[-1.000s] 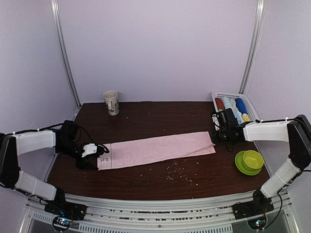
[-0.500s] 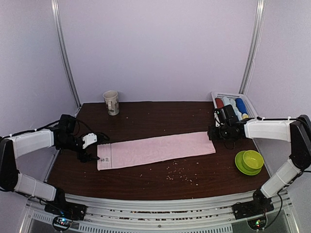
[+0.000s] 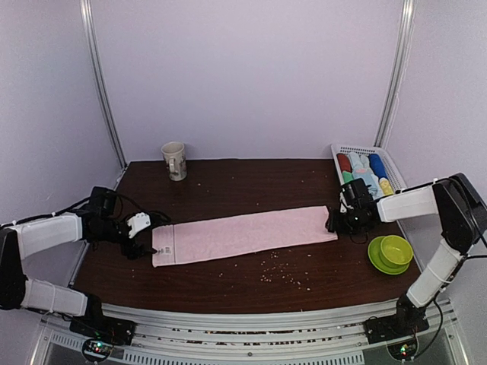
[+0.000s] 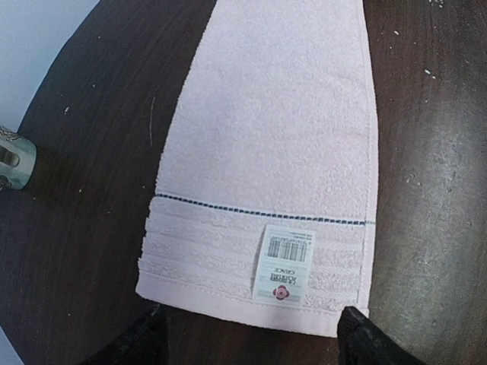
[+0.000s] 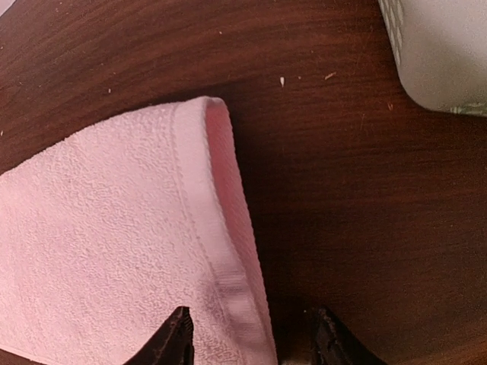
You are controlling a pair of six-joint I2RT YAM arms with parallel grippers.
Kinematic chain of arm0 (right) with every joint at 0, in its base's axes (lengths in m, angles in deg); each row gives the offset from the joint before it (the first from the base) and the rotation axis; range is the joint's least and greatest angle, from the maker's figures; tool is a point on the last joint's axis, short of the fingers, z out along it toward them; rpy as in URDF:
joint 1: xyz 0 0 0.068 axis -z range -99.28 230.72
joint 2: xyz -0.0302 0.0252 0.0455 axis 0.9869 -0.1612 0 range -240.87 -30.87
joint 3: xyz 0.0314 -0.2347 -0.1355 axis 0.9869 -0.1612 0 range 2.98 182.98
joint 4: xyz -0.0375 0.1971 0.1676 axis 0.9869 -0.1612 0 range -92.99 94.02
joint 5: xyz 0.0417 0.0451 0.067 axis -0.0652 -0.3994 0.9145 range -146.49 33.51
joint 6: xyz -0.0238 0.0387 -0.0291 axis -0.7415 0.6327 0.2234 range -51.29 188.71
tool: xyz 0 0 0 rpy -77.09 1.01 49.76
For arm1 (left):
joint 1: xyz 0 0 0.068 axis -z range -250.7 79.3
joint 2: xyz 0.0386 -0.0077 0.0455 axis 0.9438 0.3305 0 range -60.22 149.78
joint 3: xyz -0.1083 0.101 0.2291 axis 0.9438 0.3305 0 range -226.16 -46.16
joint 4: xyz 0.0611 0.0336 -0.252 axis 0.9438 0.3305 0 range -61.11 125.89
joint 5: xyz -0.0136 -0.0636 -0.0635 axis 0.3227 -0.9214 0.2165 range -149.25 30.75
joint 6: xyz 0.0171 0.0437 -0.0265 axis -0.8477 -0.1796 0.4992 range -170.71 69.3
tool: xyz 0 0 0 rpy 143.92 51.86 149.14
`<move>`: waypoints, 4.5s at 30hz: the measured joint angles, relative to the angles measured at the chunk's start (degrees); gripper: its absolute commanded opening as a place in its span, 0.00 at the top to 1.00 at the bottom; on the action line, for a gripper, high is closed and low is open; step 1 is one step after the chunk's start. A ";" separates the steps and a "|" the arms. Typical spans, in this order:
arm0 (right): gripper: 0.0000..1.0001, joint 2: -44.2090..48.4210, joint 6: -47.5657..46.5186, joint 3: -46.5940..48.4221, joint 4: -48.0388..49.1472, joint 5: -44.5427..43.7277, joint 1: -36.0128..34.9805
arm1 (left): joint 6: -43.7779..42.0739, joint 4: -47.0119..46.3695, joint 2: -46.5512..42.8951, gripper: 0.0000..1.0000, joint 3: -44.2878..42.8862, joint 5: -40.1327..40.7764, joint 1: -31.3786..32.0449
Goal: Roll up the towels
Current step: Pick up the towel from the center of the board, then fold the towel at the center of the board, then smooth out the towel at the center of the board.
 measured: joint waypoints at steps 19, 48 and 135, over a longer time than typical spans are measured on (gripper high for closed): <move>1.00 -8.46 3.39 2.34 11.26 6.03 1.29 | 1.07 -0.98 -7.06 0.22 3.26 -0.50 0.00; 1.00 -2.78 4.33 25.64 -9.86 -5.77 -20.41 | 9.57 -2.84 -9.90 0.22 3.98 5.25 0.02; 0.06 -16.96 -8.79 26.05 5.22 -28.81 -41.53 | 20.44 10.25 25.18 0.10 -29.75 -2.62 5.53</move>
